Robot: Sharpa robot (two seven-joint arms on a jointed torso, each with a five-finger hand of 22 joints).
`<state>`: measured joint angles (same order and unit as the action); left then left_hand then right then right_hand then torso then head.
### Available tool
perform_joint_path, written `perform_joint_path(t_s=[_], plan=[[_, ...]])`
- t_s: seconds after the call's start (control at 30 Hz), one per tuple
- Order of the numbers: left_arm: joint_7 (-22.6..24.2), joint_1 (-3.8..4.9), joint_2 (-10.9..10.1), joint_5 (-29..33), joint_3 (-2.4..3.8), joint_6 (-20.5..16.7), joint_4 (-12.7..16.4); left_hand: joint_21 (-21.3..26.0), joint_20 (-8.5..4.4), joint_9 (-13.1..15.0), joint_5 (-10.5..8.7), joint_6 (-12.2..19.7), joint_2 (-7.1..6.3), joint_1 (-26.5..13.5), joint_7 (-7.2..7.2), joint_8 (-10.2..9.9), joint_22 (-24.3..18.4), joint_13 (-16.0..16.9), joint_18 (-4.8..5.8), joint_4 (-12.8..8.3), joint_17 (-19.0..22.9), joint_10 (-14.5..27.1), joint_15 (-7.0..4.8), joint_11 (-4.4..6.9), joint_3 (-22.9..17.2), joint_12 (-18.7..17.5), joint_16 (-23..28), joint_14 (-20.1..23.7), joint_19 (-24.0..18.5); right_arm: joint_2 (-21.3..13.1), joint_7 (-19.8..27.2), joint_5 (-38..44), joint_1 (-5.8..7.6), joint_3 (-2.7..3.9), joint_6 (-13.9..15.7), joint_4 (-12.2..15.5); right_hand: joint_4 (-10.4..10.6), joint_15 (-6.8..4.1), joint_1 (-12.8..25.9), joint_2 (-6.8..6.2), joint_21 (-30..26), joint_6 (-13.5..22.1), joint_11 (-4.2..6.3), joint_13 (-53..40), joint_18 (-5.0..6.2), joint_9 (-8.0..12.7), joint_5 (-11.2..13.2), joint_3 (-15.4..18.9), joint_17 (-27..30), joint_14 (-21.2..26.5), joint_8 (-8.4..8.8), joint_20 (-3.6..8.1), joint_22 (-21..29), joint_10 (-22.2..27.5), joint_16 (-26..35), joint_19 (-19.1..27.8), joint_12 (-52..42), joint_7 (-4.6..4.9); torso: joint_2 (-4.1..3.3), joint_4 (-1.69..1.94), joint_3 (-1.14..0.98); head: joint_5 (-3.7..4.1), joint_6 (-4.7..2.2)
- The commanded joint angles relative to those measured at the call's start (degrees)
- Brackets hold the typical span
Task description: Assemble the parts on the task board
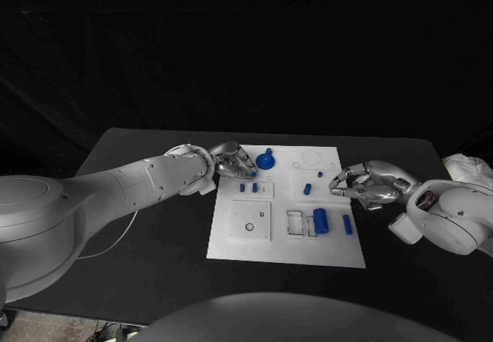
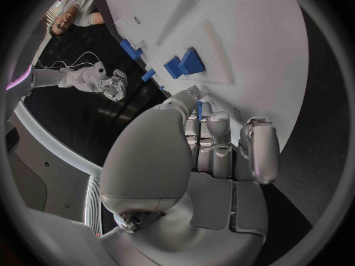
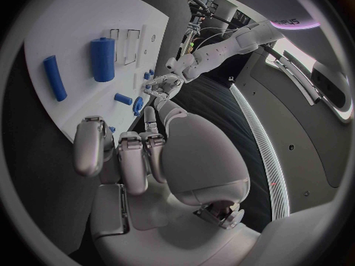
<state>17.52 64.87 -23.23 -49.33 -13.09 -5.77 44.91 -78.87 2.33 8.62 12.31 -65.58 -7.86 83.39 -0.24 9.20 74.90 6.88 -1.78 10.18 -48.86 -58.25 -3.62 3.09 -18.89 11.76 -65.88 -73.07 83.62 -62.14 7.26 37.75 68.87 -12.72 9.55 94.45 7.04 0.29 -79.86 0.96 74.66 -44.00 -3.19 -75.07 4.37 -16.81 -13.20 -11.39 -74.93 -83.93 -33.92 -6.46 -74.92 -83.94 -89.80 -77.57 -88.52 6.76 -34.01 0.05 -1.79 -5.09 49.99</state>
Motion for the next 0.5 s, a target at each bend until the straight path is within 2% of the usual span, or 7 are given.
perform_joint_path(t_s=[0.03,0.5], plan=[[-0.7,-0.15,0.2,0.5,0.03,1.8,-0.2,0.4,-0.06,0.1,0.05,0.3,0.69,-0.1,0.03,0.0,11.5,0.1,-0.75,0.0,0.2,0.4,0.0,-0.03,0.5,0.2,0.4,0.4,-0.4,0.0,-0.1,0.4,-0.06,-0.01,-1.0,0.0,-0.2,-0.52,-0.7,0.03,-0.1,-0.4,0.41,-11.2,-0.2,0.0,0.2,0.1,-14.4,-5.6,0.35,0.16,-9.6,-2.6,0.1,0.4,0.2,-0.02,0.01,0.04,-0.01,-0.04,0.01],[-1.4,-1.14,0.1,0.5,0.03,2.2,-1.0,0.3,0.0,0.0,0.25,0.5,0.93,0.0,0.05,-0.1,11.6,0.0,-0.74,0.0,0.2,0.7,0.01,-0.09,0.8,0.1,0.3,0.6,-0.4,0.0,-0.3,0.4,-0.06,-0.01,-1.1,0.0,-0.2,-0.52,-0.7,0.06,-0.2,-0.4,0.41,-11.1,-0.19,0.1,0.2,0.1,-14.3,-5.6,0.38,0.16,-9.5,-2.5,0.2,0.5,0.2,-0.02,-0.01,0.03,-0.01,-0.18,0.01]])
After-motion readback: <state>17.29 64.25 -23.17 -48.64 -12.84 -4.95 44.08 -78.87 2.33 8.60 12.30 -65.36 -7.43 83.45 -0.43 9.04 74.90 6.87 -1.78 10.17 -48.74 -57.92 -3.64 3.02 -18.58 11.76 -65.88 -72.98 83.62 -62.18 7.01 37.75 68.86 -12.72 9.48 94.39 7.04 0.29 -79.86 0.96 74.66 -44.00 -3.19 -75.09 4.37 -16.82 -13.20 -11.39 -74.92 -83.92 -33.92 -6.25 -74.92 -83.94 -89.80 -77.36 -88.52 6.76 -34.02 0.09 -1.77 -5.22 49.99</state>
